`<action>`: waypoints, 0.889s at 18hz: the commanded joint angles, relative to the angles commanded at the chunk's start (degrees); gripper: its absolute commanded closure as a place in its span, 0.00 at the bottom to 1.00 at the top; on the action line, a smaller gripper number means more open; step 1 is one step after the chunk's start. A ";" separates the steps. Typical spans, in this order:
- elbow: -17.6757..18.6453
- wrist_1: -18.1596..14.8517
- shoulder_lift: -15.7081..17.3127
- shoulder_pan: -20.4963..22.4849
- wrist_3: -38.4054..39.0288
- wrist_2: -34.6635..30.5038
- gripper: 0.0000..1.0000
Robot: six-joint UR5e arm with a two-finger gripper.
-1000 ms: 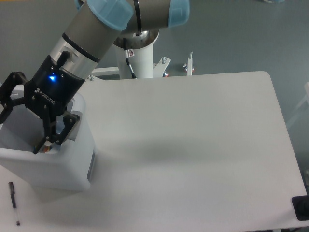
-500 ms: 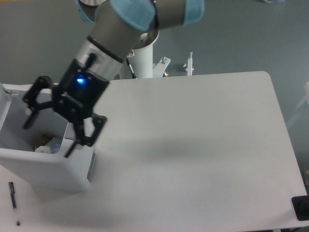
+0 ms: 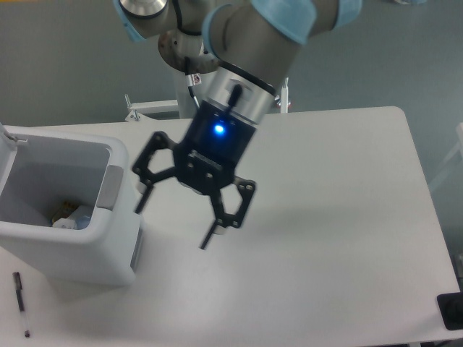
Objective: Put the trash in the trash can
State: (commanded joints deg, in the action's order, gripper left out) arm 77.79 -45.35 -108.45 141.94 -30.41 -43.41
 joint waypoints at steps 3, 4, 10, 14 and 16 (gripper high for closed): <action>0.78 -0.44 0.00 3.07 -1.92 -4.12 0.00; 2.35 -0.96 -0.18 4.82 -3.15 -6.31 0.00; 8.44 -8.69 -0.87 11.52 -21.16 -24.42 0.00; 5.98 -12.38 -3.69 10.82 -24.68 -33.12 0.00; 4.31 -15.80 -4.22 10.12 -30.64 -35.68 0.00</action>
State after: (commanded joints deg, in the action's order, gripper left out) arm 82.10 -61.15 -112.67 152.06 -61.05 -79.09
